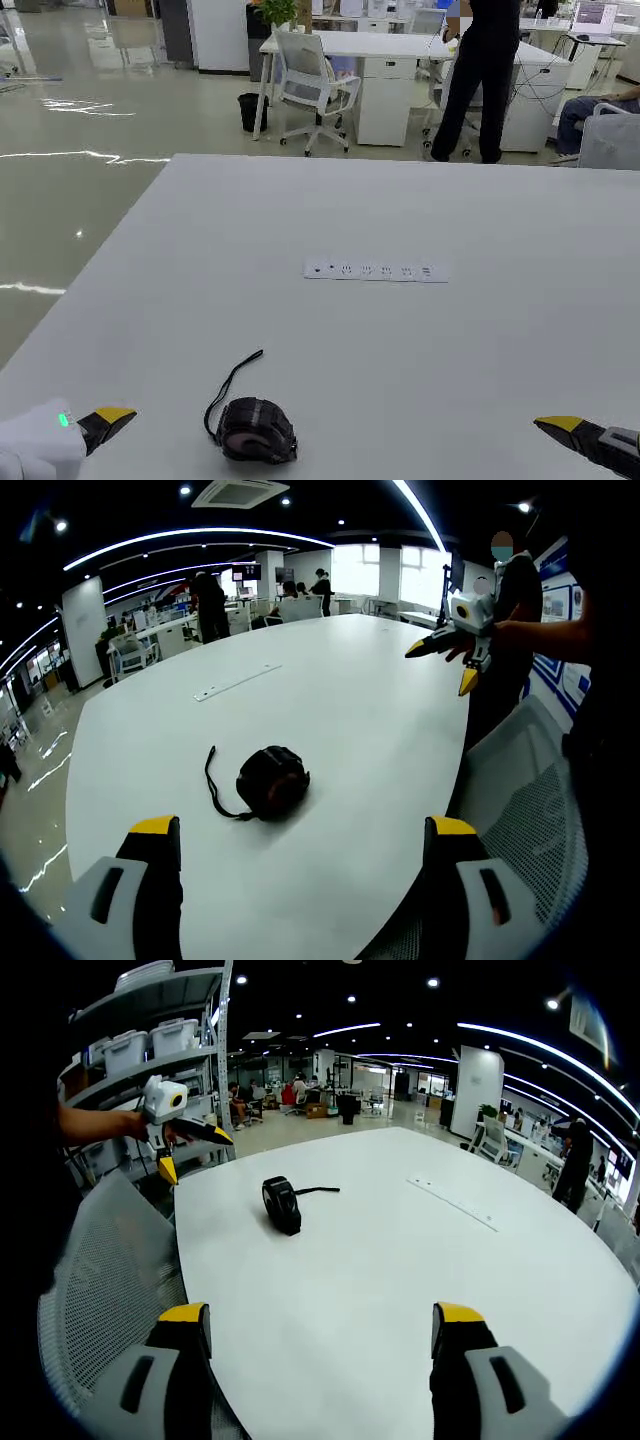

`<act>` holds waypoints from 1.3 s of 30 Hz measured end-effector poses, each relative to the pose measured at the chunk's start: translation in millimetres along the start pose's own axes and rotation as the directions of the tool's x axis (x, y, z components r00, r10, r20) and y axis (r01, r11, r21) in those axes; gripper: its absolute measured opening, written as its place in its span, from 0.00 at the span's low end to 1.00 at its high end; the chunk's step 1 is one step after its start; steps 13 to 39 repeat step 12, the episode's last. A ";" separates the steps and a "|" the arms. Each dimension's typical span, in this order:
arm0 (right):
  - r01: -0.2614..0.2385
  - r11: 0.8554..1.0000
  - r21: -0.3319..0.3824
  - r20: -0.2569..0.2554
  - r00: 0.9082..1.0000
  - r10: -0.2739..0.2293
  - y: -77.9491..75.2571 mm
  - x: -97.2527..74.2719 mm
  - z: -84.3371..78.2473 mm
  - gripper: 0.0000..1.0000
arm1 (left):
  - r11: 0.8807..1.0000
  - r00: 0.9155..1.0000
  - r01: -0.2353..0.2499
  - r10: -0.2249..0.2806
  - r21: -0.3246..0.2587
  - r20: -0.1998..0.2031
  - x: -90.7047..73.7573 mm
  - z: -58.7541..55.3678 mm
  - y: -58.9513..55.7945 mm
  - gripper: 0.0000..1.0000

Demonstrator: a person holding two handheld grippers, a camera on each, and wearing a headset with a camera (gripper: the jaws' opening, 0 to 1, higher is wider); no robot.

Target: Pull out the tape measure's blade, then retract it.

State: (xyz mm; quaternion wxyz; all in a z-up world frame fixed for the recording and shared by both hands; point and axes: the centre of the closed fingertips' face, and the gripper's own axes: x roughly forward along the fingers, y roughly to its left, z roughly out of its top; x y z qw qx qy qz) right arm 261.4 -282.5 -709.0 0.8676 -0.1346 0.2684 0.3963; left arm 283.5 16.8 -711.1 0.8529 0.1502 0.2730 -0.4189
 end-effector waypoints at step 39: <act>0.002 1.000 0.000 0.005 1.000 -0.002 -0.6 -1.6 -0.6 0.94 | 1.000 1.000 -0.013 0.013 0.001 0.001 -0.6 0.5 1.4 0.99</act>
